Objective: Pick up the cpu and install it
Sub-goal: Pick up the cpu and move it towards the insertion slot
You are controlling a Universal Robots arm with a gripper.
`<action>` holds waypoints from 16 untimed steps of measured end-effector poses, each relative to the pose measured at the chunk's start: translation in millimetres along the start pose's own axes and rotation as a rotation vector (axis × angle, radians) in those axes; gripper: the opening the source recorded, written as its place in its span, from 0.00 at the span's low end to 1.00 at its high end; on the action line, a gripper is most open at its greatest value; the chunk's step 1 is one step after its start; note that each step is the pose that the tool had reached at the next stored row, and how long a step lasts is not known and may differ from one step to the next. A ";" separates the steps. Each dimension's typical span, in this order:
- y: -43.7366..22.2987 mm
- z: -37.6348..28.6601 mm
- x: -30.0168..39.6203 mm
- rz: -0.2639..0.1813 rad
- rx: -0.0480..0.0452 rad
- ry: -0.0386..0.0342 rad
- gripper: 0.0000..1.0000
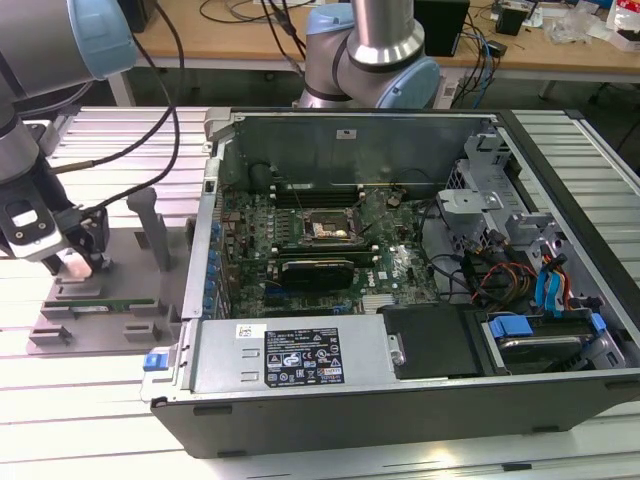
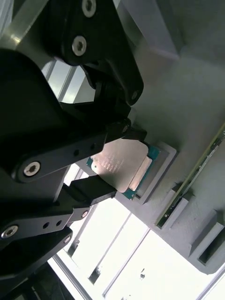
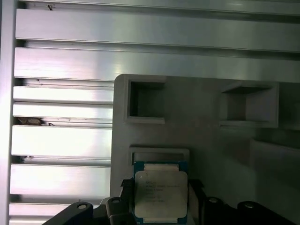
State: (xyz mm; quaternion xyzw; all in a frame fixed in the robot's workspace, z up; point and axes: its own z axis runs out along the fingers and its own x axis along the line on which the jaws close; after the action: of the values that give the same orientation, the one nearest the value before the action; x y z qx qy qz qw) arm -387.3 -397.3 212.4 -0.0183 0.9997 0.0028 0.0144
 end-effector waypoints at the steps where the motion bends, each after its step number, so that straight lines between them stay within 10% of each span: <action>1: 0.0 -2.2 0.0 0.000 0.0001 0.0001 0.55; 16: 0.2 -25.3 -0.7 0.000 0.0018 0.0001 0.55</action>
State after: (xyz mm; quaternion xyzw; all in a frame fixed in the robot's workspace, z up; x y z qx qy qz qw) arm -387.3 -397.1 237.7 -0.0183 0.9997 0.0019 0.0143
